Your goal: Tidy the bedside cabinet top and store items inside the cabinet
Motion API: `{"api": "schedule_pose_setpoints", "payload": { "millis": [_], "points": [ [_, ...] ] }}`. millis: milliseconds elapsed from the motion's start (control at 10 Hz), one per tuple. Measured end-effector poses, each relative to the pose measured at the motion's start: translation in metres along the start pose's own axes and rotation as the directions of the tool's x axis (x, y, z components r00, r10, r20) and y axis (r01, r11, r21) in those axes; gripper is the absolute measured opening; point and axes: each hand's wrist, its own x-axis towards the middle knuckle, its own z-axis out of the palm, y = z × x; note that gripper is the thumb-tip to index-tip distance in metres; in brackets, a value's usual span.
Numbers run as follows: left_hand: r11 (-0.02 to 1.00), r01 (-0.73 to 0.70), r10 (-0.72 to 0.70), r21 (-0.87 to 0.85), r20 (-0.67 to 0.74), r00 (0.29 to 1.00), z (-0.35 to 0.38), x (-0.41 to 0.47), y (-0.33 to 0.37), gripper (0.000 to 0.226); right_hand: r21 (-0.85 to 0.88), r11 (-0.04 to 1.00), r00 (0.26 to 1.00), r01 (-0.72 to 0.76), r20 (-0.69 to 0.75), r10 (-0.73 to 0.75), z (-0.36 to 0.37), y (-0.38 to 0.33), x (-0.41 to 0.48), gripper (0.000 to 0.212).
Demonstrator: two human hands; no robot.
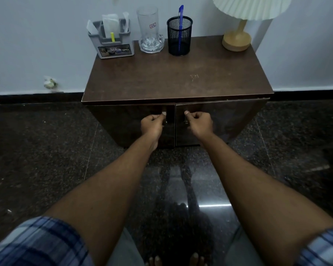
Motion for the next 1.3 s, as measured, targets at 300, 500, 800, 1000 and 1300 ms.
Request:
{"api": "schedule_pose_setpoints", "payload": {
  "millis": [300, 500, 800, 1000, 1300],
  "points": [
    [1.000, 0.002, -0.002, 0.003, -0.036, 0.999, 0.004, 0.005, 0.003, 0.023, -0.001, 1.000, 1.000, 0.015, -0.022, -0.015, 0.005, 0.000, 0.006, 0.041],
    [0.997, -0.034, 0.040, 0.074, -0.083, 0.996, 0.007, 0.008, 0.001, 0.021, -0.087, 0.996, 0.999, 0.027, -0.034, -0.030, 0.002, -0.004, 0.006, 0.045],
    [0.979, -0.077, 0.082, 0.191, -0.020, 0.996, 0.007, -0.007, 0.001, 0.027, -0.168, 0.986, 1.000, 0.004, 0.011, -0.003, -0.007, -0.014, -0.001, 0.047],
    [0.979, -0.070, 0.058, 0.189, 0.065, 0.996, -0.001, -0.025, 0.002, 0.045, -0.136, 0.990, 0.999, 0.038, 0.020, -0.036, -0.022, -0.018, -0.017, 0.041],
    [0.965, -0.149, 0.127, 0.216, 0.113, 0.985, -0.015, -0.053, 0.016, 0.029, -0.057, 0.990, 0.992, 0.128, 0.030, -0.127, -0.046, -0.030, -0.046, 0.031]
  ]
}}
